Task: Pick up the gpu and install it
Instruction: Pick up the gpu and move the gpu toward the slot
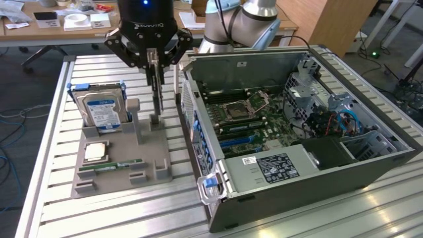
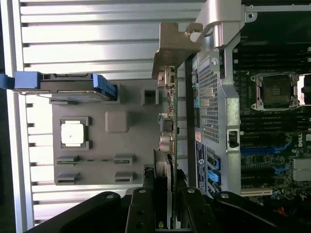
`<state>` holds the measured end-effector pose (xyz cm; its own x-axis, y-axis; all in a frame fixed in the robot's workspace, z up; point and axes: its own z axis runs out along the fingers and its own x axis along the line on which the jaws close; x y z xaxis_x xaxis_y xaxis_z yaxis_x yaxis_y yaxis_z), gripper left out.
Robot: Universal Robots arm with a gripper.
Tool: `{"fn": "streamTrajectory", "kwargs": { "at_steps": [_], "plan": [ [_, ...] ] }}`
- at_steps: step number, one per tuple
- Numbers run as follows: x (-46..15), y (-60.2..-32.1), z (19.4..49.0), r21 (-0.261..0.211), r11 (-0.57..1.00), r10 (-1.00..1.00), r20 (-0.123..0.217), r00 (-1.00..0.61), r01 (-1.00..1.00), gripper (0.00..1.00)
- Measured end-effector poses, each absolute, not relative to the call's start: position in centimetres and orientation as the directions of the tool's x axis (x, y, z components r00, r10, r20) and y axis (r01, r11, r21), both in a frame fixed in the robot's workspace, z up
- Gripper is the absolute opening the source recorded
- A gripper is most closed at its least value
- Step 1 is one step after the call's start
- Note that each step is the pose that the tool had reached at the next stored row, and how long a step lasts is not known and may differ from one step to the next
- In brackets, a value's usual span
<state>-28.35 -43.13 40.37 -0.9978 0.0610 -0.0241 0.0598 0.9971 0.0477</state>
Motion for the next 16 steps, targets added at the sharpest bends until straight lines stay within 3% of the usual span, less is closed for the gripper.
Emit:
{"fn": "streamTrajectory", "kwargs": {
  "at_steps": [16],
  "plan": [
    [-25.1,-43.1,40.4,0.05,0.997,0.061,-0.024,-0.998,0.06,0.27]
  ]
}}
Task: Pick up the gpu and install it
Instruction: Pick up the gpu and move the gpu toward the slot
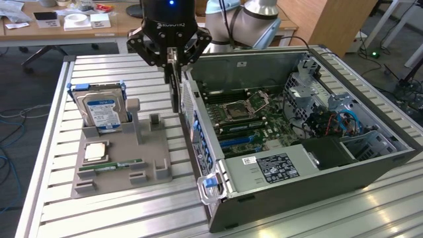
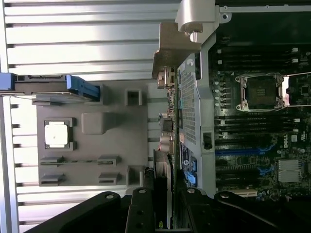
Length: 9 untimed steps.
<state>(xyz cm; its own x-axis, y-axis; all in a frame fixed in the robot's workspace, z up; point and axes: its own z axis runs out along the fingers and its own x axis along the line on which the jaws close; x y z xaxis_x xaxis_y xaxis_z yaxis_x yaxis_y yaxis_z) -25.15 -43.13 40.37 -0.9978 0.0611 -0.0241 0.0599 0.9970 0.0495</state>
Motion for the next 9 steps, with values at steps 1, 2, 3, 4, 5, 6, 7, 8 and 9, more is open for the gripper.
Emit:
{"fn": "streamTrajectory", "kwargs": {
  "at_steps": [1,2,3,4,5,6,7,8,9],
  "plan": [
    [-24.9,-43.1,40.4,0.05,0.997,0.061,-0.024,-0.998,0.06,0.27],
    [-24.6,-43.1,40.4,0.051,0.997,0.061,-0.024,-0.998,0.06,0.27],
    [-24.3,-43.1,40.4,0.052,0.997,0.061,-0.024,-0.998,0.06,0.27],
    [-24.0,-43.1,40.4,0.052,0.997,0.061,-0.024,-0.998,0.06,0.27],
    [-23.7,-43.1,40.4,0.053,0.997,0.061,-0.024,-0.998,0.06,0.27],
    [-23.3,-43.1,40.4,0.054,0.997,0.061,-0.024,-0.998,0.06,0.27],
    [-23.0,-43.1,40.4,0.054,0.997,0.061,-0.024,-0.998,0.06,0.27],
    [-22.7,-43.1,40.4,0.055,0.997,0.061,-0.024,-0.998,0.06,0.27],
    [-22.4,-43.1,40.4,0.056,0.997,0.061,-0.024,-0.998,0.06,0.27]
  ]
}}
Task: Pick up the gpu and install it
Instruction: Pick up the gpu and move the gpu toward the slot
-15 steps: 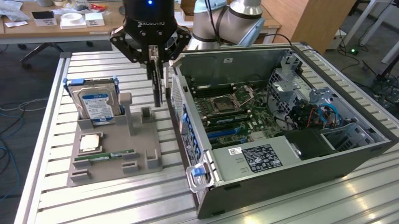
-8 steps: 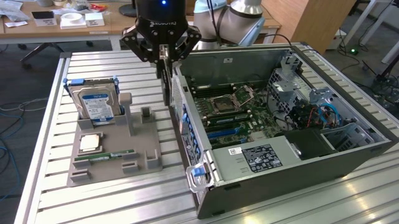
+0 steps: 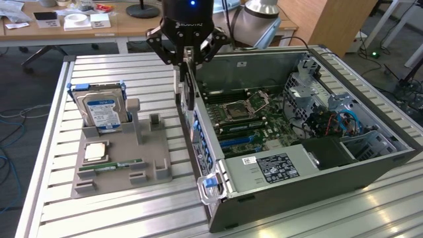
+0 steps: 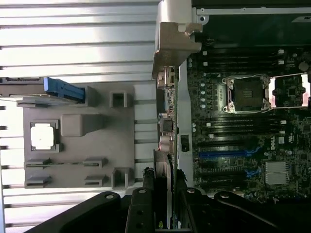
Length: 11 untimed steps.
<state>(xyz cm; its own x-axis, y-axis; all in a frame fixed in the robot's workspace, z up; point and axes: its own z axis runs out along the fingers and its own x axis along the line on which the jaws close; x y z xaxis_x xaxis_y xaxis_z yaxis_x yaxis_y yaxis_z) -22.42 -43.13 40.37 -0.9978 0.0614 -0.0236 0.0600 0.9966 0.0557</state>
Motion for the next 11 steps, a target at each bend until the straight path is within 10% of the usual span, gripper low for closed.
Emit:
{"fn": "streamTrajectory", "kwargs": {
  "at_steps": [11],
  "plan": [
    [-19.0,-43.1,40.4,0.062,0.996,0.061,-0.023,-0.998,0.06,0.27]
  ]
}}
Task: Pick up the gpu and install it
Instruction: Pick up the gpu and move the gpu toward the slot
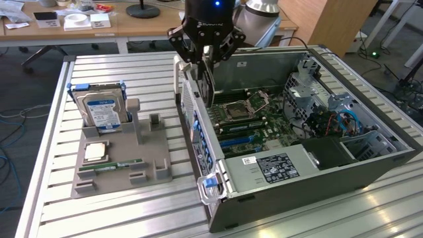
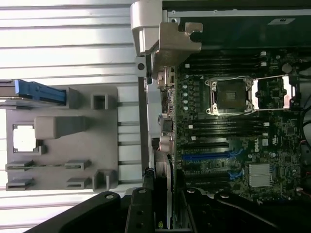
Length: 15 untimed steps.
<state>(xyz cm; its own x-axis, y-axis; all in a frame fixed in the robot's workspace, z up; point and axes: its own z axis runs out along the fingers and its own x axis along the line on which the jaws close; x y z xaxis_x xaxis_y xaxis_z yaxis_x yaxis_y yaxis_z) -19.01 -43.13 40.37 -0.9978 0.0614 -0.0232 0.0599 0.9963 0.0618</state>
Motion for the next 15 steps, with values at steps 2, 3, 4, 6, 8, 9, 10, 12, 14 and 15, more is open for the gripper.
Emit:
{"fn": "streamTrajectory", "kwargs": {
  "at_steps": [2,3,4,6,8,9,10,12,14,15],
  "plan": [
    [-18.3,-43.1,40.4,0.063,0.996,0.062,-0.023,-0.998,0.06,0.27],
    [-18.0,-43.1,40.4,0.063,0.996,0.061,-0.023,-0.998,0.06,0.27],
    [-17.7,-43.1,40.4,0.064,0.996,0.061,-0.023,-0.998,0.06,0.27],
    [-17.0,-43.1,40.4,0.064,0.996,0.062,-0.023,-0.998,0.06,0.27],
    [-16.4,-43.1,40.4,0.065,0.996,0.061,-0.023,-0.998,0.06,0.27],
    [-16.1,-43.1,40.4,0.065,0.996,0.061,-0.023,-0.998,0.06,0.27],
    [-15.8,-43.1,40.4,0.066,0.996,0.061,-0.023,-0.998,0.06,0.27],
    [-14.6,-43.1,40.4,0.066,0.996,0.062,-0.023,-0.998,0.06,0.27],
    [-14.6,-43.1,40.4,0.066,0.996,0.061,-0.023,-0.998,0.06,0.27],
    [-14.6,-43.1,40.4,0.066,0.996,0.061,-0.023,-0.998,0.06,0.27]
  ]
}}
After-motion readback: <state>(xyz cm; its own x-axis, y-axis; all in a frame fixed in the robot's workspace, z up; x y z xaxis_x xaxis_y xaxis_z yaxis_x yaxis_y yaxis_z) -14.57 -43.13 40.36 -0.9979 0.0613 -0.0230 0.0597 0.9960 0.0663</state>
